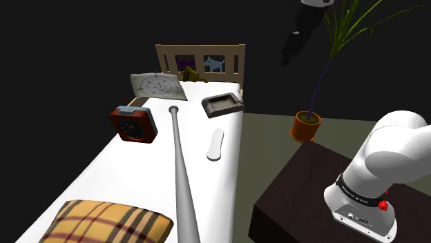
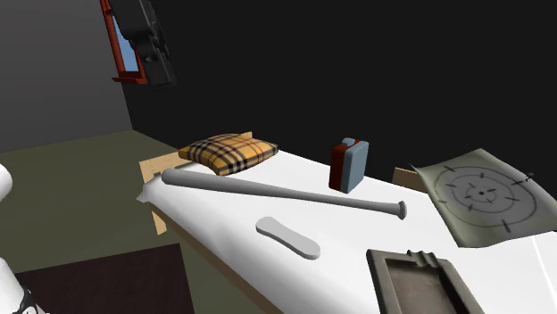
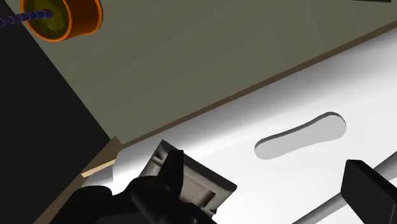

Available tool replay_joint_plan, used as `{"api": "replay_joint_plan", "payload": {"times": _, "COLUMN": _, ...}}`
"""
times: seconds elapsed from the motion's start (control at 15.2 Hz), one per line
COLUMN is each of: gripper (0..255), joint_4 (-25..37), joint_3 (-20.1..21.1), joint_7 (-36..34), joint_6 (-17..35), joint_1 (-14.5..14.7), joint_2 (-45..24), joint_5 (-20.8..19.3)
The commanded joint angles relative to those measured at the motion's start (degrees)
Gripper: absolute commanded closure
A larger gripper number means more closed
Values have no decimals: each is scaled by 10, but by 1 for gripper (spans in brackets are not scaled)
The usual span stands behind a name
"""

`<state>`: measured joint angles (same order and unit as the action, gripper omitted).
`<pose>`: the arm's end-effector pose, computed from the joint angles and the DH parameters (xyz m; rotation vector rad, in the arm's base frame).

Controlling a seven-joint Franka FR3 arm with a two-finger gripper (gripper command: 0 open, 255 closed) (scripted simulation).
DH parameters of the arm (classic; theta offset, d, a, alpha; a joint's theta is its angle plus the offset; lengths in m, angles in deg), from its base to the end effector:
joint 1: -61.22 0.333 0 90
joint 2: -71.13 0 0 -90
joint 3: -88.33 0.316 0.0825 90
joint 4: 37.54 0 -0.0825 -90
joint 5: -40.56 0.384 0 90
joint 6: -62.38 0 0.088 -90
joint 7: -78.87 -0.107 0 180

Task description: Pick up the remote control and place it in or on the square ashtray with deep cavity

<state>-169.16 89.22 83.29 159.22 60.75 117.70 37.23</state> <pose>0.3107 -0.0013 0.6389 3.0463 0.1246 0.3106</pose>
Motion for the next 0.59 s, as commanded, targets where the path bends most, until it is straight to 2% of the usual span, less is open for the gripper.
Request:
{"api": "replay_joint_plan", "payload": {"times": 0.0, "gripper": 0, "joint_4": 0, "joint_3": 0, "joint_7": 0, "joint_6": 0, "joint_1": 0, "joint_2": 0, "joint_5": 0}}
{"api": "replay_joint_plan", "payload": {"times": 0.53, "gripper": 0, "joint_4": -70, "joint_3": 70, "joint_7": -157, "joint_6": 116, "joint_1": -20, "joint_2": -74, "joint_5": 39}}
